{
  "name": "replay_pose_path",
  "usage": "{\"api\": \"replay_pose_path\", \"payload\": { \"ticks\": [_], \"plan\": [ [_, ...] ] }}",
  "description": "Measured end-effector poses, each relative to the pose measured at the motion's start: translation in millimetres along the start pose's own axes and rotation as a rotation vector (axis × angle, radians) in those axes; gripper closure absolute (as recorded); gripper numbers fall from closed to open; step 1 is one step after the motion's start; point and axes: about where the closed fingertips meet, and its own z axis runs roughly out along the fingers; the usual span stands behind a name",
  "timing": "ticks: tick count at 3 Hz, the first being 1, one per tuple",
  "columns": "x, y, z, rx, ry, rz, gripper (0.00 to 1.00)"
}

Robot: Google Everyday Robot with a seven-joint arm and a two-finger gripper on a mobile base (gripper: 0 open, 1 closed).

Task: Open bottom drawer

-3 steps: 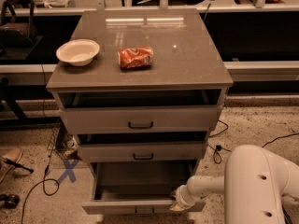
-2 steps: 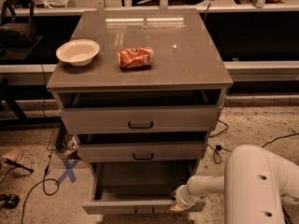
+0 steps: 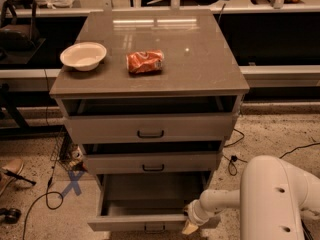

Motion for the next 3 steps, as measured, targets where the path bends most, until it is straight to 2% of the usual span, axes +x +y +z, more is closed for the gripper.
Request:
{"api": "replay_pose_path", "payload": {
  "ticks": [1, 2, 3],
  "plan": [
    [0, 1, 1, -0.002, -0.001, 0.000, 0.00],
    [-1, 3, 2, -0.009, -0.001, -0.002, 0.00],
    [-1, 13, 1, -0.018, 0.015, -0.003, 0.18]
  ]
}}
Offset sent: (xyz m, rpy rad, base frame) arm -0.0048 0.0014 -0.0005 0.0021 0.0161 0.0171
